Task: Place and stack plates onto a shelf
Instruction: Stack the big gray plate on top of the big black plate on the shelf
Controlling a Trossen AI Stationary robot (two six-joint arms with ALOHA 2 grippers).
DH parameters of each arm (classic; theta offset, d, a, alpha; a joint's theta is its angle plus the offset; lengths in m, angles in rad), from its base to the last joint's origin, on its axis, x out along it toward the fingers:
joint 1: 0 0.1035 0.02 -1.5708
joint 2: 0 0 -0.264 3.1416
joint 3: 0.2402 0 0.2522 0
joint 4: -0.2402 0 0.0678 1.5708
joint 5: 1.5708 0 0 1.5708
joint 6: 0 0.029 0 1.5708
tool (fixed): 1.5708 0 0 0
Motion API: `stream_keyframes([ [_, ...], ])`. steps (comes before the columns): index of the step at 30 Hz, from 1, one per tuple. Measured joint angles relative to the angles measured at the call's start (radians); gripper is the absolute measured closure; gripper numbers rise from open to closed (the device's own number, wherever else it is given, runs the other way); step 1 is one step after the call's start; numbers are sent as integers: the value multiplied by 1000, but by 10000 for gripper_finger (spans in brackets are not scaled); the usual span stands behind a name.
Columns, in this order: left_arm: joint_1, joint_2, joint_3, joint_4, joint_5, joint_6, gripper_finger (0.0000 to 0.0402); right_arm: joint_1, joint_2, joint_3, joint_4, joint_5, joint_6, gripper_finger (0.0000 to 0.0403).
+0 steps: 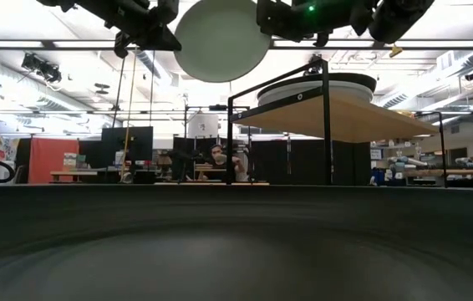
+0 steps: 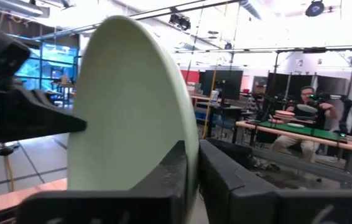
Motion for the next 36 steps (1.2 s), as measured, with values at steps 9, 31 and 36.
stream_keyframes([
  [9,-2,0,0,6,23,-1,349,-5,1,0,9,29,-6,377],
  [31,0,0,0,1,126,-11,287,-25,-188,-2,6,344,-399,381],
  [36,1,0,0,1,127,-11,287,-6,-274,-2,3,458,-539,381],
])
